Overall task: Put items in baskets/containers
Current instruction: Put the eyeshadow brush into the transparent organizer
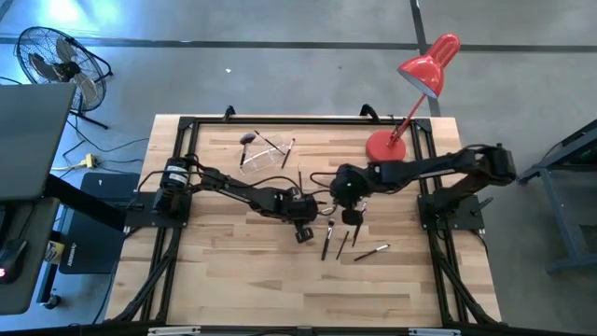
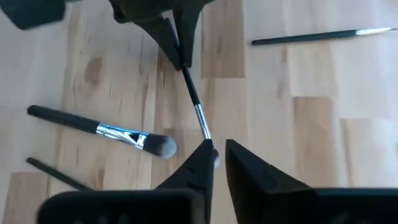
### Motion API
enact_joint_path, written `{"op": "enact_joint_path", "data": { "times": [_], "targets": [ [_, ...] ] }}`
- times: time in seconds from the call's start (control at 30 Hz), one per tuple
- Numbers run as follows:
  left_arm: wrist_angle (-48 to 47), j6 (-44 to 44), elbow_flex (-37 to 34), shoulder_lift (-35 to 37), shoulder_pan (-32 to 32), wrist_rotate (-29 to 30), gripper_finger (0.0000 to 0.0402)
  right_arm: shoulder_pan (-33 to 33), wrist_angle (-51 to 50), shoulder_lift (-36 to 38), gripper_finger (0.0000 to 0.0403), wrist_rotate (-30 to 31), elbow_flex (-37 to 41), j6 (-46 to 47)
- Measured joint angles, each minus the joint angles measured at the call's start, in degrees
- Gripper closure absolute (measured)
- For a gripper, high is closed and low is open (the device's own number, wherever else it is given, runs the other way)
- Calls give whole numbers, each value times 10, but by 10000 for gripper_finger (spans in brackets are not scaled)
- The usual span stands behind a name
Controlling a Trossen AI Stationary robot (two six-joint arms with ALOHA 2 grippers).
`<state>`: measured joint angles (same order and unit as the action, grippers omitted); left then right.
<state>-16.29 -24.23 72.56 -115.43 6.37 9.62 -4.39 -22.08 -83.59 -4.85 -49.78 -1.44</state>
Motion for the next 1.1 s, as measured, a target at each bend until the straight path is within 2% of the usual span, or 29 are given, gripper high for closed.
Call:
{"op": "enact_joint_path", "data": {
  "times": [0.17,0.3,0.37,0.5,0.6,0.7,0.87,0.97,1.1],
  "targets": [
    [-23,-19,-4,21,1,29,394,-1,-75,61,328,23,0,42],
    [-50,-59,-4,54,1,61,394,0,-133,120,329,41,3,90],
    [-34,-65,-17,80,1,71,394,0,-116,157,335,45,30,114],
    [24,-74,-71,137,4,92,394,12,-29,245,348,46,121,191],
    [114,-75,-123,181,9,101,394,32,58,305,357,48,187,257],
    [245,-65,-176,209,16,103,394,53,189,348,365,90,251,319],
    [492,-50,-229,216,16,102,394,87,422,360,366,138,326,351],
    [550,-47,-230,217,15,102,394,100,493,353,356,167,338,350],
    [569,-45,-229,217,16,100,394,109,508,336,331,184,319,339]
  ]
}}
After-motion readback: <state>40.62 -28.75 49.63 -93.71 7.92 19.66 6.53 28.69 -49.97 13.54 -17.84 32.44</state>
